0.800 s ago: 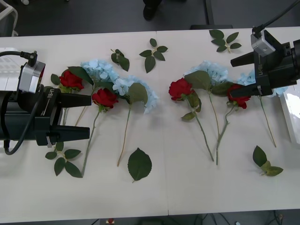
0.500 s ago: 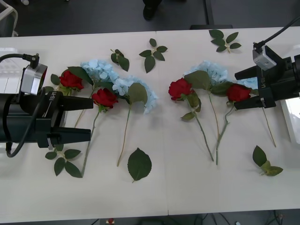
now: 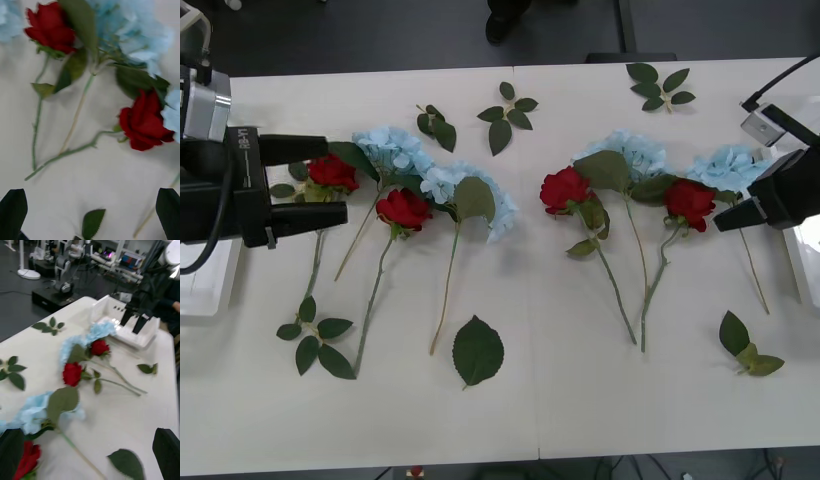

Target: Place the red flowers into the right box and the blue flowers into the left box. If a person shows an open palm, hand one flower to the person first, then continue sorting.

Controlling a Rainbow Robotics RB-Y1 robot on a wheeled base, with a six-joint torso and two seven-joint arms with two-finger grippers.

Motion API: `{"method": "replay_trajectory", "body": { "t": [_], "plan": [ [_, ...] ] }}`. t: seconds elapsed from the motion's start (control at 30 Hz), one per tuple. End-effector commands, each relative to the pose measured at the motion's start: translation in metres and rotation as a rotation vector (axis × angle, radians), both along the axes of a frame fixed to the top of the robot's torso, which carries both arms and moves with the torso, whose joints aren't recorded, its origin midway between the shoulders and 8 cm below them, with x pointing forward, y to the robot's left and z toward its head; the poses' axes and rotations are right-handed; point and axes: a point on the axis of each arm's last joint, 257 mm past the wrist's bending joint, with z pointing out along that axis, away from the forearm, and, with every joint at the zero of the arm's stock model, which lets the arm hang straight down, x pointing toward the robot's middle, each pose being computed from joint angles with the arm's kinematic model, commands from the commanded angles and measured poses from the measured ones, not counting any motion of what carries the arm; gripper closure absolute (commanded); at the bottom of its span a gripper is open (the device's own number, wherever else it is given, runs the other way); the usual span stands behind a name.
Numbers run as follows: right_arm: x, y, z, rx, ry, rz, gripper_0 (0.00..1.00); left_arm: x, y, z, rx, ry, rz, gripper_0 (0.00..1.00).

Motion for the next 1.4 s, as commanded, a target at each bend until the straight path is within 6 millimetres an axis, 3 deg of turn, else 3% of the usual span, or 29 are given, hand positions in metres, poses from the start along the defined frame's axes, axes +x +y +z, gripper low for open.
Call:
{"method": "replay_trajectory", "body": {
  "t": [0.03, 0.3, 0.53, 0.77, 0.9, 1.13, 1.4],
  "plan": [
    [0.018, -0.024, -0.001, -0.041, -0.014, -0.133, 0.00, 0.039, 0.038, 0.007, 0.051, 0.041, 0.145, 0.00],
    [0.026, -0.062, -0.056, -0.108, 0.094, -0.284, 0.00, 0.097, 0.099, -0.025, 0.118, 0.222, 0.361, 0.00],
    [0.048, -0.046, -0.079, -0.068, 0.146, -0.335, 0.00, 0.134, 0.128, -0.055, 0.066, 0.406, 0.532, 0.00],
    [0.070, -0.031, -0.084, -0.092, 0.093, -0.330, 0.00, 0.154, 0.151, -0.093, 0.068, 0.530, 0.677, 0.00],
    [0.073, -0.030, -0.088, -0.094, 0.087, -0.336, 0.00, 0.160, 0.153, -0.115, 0.079, 0.577, 0.720, 0.00],
    [0.090, -0.052, -0.090, -0.146, 0.081, -0.396, 0.00, 0.168, 0.150, -0.144, 0.133, 0.615, 0.749, 0.00],
    [0.099, -0.051, -0.093, -0.155, 0.075, -0.410, 0.00, 0.168, 0.154, -0.172, 0.247, 0.590, 0.774, 0.00]
  ]
}}
